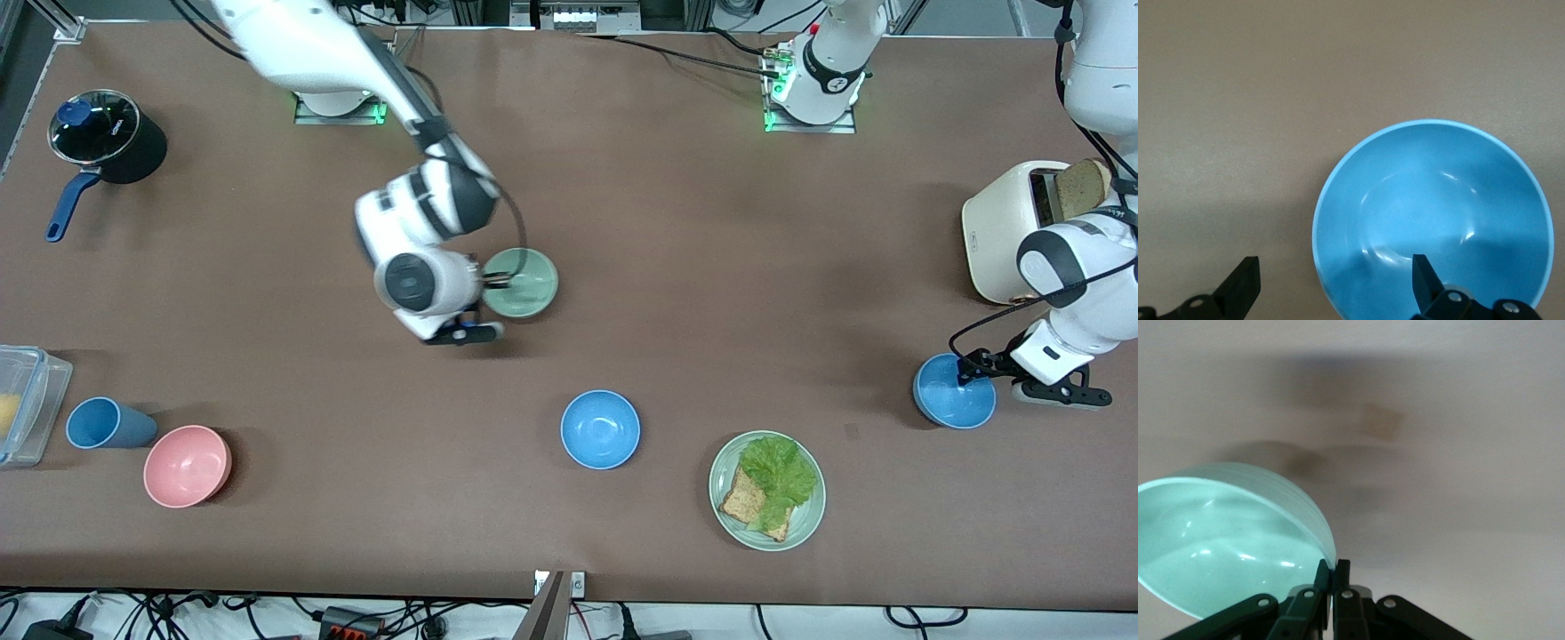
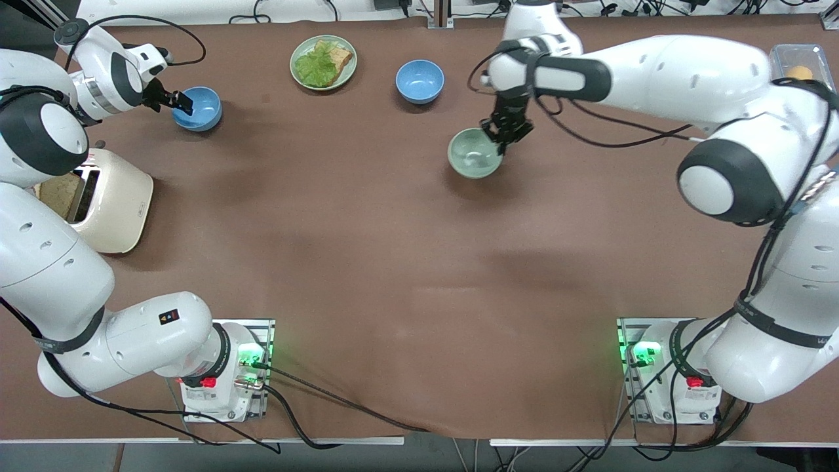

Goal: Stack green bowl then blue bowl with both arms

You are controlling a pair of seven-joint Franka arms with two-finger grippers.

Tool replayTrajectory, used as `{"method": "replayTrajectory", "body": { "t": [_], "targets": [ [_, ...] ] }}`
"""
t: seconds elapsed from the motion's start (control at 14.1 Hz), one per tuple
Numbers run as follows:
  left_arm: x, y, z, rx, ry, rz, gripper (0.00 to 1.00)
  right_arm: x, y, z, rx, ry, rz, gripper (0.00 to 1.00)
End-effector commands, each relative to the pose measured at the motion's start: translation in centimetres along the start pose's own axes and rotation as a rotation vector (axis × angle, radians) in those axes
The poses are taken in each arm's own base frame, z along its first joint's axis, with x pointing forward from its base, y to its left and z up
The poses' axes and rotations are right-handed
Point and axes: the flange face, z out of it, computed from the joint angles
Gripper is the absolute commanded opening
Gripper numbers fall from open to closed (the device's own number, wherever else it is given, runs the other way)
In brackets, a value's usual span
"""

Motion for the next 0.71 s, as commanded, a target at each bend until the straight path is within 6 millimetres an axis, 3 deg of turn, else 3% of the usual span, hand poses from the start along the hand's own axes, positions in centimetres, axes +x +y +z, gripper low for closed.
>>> {"method": "replayTrajectory", "body": {
  "t": [0.0, 0.28, 0.43, 0.5, 0.57, 0.64],
  "targets": [
    [0.1, -0.1, -0.1, 0.0, 0.014, 0.009, 0.94, 0.3, -3.6, 0.3, 0.043, 0.027, 0.052, 0.0],
    [0.1, -0.1, 0.1, -0.005, 0.013, -0.036, 0.9, -0.8, -7.1, 3.0, 0.146, 0.012, 0.068, 0.0],
    [0.1, -0.1, 0.4, -0.007, 0.009, -0.02, 0.67, -0.8, -7.3, 3.2, 0.149, 0.019, 0.066, 0.0],
    [0.2, 0.1, 0.3, -0.004, 0.009, -0.012, 0.59, -0.7, -7.2, 3.2, 0.151, 0.018, 0.075, 0.45],
    [0.3, 0.4, 0.4, -0.005, 0.007, -0.007, 0.52, -0.8, -7.2, 2.6, 0.147, 0.021, 0.107, 0.99],
    [0.5, 0.8, 0.4, -0.006, 0.008, -0.001, 0.45, -1.1, -7.3, 1.7, 0.148, 0.026, 0.133, 1.0]
  ]
}}
